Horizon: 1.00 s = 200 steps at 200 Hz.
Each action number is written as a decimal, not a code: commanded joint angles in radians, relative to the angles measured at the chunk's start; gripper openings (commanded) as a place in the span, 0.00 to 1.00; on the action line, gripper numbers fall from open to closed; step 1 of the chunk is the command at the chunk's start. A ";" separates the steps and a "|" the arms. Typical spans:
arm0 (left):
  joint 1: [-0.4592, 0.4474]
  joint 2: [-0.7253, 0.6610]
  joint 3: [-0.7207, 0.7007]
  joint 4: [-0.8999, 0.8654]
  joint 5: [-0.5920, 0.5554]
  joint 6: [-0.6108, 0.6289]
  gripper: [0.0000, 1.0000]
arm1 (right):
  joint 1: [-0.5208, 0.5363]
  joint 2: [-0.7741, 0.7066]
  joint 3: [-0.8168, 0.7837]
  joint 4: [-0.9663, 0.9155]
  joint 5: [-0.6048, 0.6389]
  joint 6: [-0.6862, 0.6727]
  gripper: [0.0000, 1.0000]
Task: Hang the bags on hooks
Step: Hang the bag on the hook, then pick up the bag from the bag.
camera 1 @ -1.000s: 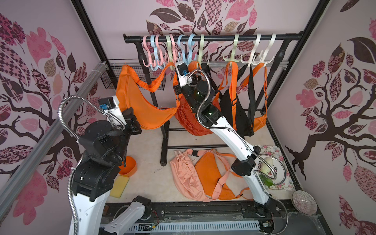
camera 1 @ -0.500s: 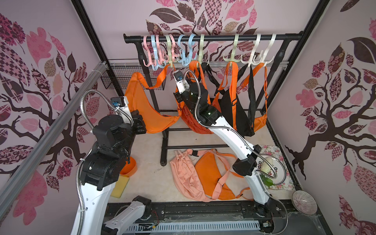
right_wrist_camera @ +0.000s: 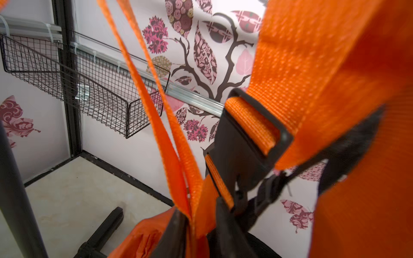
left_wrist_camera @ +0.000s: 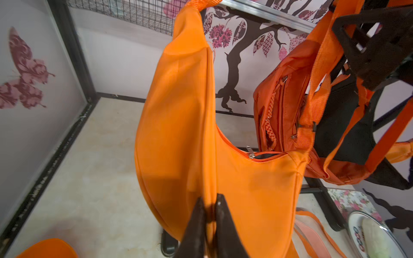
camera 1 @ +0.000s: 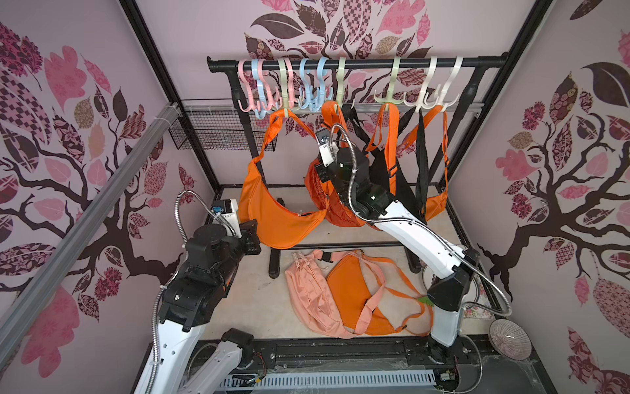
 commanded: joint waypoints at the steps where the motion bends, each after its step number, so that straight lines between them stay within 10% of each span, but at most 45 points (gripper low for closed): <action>1: -0.003 -0.033 -0.079 0.024 0.066 -0.081 0.50 | -0.001 -0.152 -0.102 0.048 -0.027 0.047 0.61; 58: -0.087 -0.117 -0.283 0.017 0.085 -0.224 0.55 | 0.015 -0.557 -0.728 0.117 -0.041 0.224 0.94; 125: -0.313 0.017 -0.467 0.042 -0.007 -0.410 0.57 | 0.008 -0.732 -1.118 -0.243 0.164 0.679 0.94; 200: -0.310 0.223 -0.559 0.202 0.105 -0.495 0.62 | -0.120 -0.585 -1.245 -0.438 -0.140 0.874 0.86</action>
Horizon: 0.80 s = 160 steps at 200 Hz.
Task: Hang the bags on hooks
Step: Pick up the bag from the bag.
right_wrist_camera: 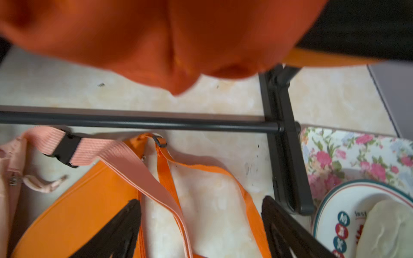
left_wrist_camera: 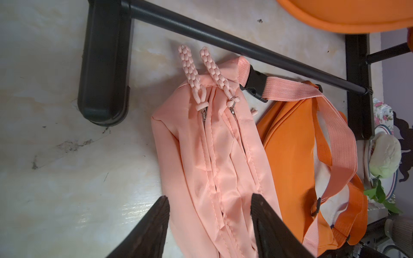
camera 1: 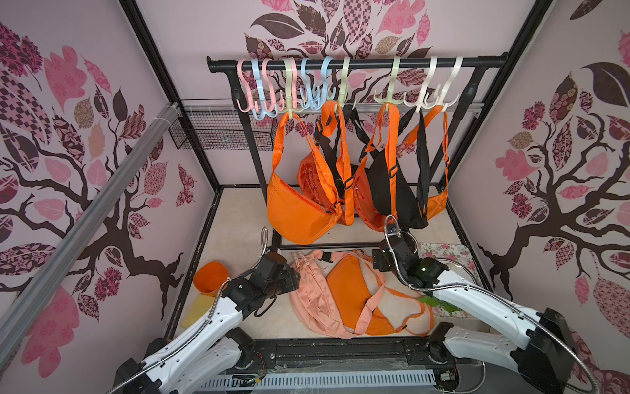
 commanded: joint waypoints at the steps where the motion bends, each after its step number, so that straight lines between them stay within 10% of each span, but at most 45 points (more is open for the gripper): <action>1: 0.000 0.037 -0.050 0.086 0.044 -0.043 0.62 | -0.005 0.058 -0.005 -0.076 -0.073 0.079 0.86; 64: 0.020 0.073 -0.134 0.189 0.092 -0.074 0.62 | -0.013 0.102 -0.081 -0.013 -0.183 0.099 0.71; 128: 0.026 0.138 -0.187 0.285 0.117 -0.099 0.61 | -0.012 0.095 -0.065 -0.030 -0.173 0.073 0.00; 160: 0.038 0.179 -0.198 0.318 0.107 -0.101 0.52 | 0.037 0.043 0.033 -0.076 -0.127 0.002 0.00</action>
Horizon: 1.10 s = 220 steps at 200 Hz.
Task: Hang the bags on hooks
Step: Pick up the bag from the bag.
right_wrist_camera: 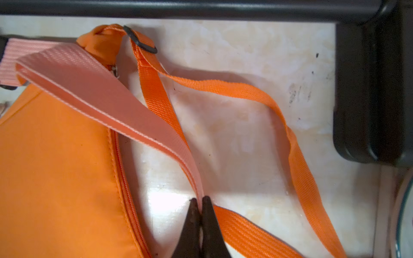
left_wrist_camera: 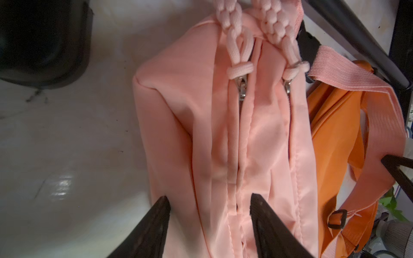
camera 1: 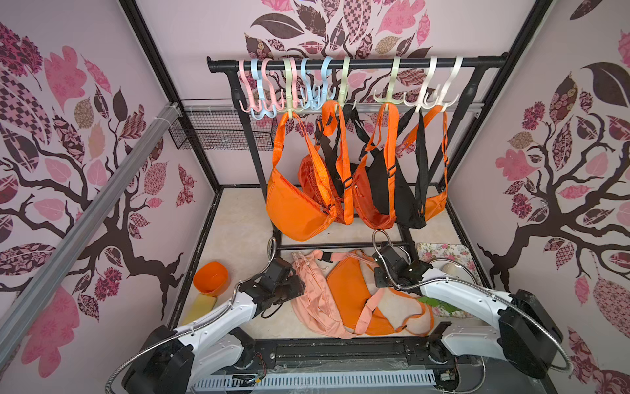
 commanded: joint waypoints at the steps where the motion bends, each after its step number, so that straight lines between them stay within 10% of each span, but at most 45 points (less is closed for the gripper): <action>1: 0.014 0.024 -0.030 0.061 -0.004 -0.008 0.52 | 0.048 -0.049 0.103 -0.036 0.063 -0.062 0.00; 50: 0.020 -0.052 -0.008 0.001 -0.089 0.023 0.00 | 0.181 -0.123 0.243 -0.044 0.235 -0.170 0.00; 157: -0.040 -0.899 -0.094 -0.067 -0.191 0.113 0.00 | 0.184 -0.384 0.358 0.321 0.267 -0.592 0.00; 220: -0.042 -1.032 -0.030 -0.075 -0.079 0.234 0.00 | 0.185 -0.477 0.430 0.443 -0.012 -0.694 0.00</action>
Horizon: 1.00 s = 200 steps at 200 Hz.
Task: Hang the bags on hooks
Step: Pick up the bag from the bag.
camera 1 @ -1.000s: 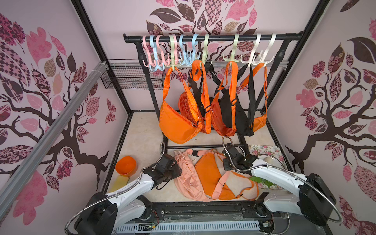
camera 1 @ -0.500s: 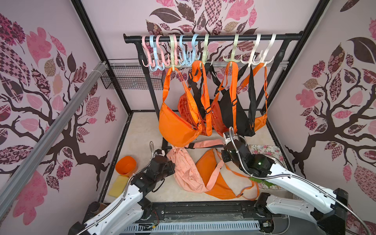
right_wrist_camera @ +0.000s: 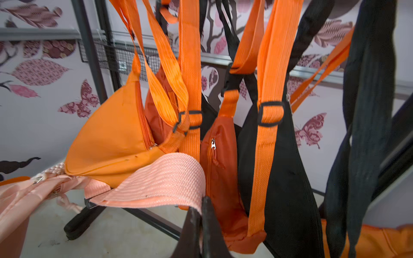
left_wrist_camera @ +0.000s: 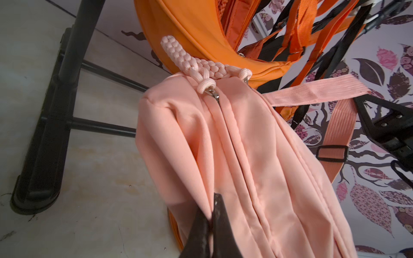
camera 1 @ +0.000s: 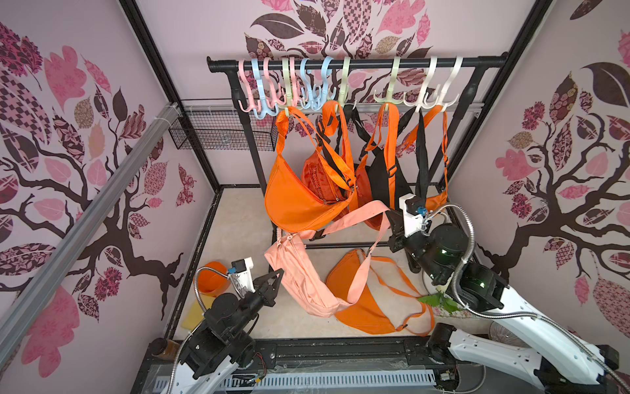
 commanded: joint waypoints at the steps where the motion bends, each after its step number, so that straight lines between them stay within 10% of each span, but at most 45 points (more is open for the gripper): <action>1: -0.003 -0.011 0.044 -0.004 0.036 0.075 0.00 | -0.001 -0.057 0.038 0.106 -0.152 -0.058 0.00; 86: -0.002 -0.058 0.058 -0.041 0.063 0.100 0.00 | -0.002 -0.073 0.113 0.393 -0.088 -0.091 0.00; 200: -0.002 0.135 0.368 0.020 -0.096 0.282 0.00 | -0.004 0.632 0.924 0.060 -0.189 -0.144 0.00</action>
